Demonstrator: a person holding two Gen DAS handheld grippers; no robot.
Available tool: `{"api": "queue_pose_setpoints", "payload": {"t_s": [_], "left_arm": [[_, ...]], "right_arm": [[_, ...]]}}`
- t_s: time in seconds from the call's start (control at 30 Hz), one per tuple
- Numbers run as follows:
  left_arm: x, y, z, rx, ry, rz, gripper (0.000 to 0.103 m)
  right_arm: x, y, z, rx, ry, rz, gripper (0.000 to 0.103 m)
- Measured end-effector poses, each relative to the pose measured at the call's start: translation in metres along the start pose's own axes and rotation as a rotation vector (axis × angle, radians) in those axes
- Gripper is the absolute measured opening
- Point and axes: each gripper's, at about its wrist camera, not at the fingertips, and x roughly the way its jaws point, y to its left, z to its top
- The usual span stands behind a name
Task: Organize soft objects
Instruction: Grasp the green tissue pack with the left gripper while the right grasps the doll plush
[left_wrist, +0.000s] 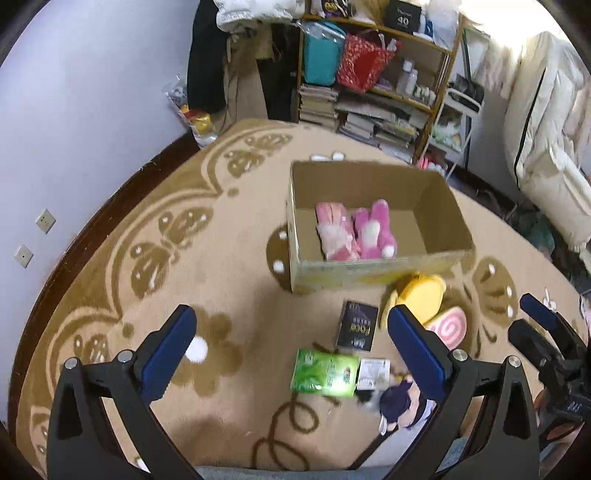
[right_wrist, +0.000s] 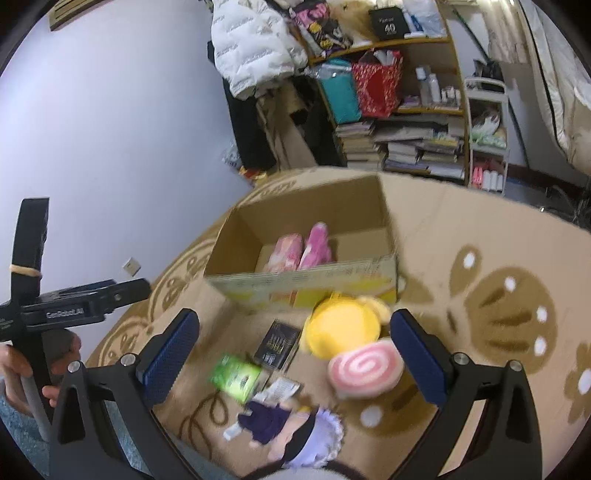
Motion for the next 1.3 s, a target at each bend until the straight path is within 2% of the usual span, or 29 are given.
{"api": "queue_pose_setpoints", "payload": {"t_s": [0.6,1.0,1.3], "left_arm": [[0.071,-0.006,-0.039,-0.056,0.234,-0.054,0.102],[0.106,-0.012,-0.049,-0.06,0.335,-0.066,0.102],[0.134,-0.025,-0.056,-0.023,0.407,-0.064,0.102]], "right_arm": [[0.04,0.012,-0.052,-0.01,0.187,0.006,0.103],[0.079,0.013,-0.074,-0.002,0.327,0.014,0.103],[0.105,0.007,-0.088,0.026,0.43,0.018,0.103]]}}
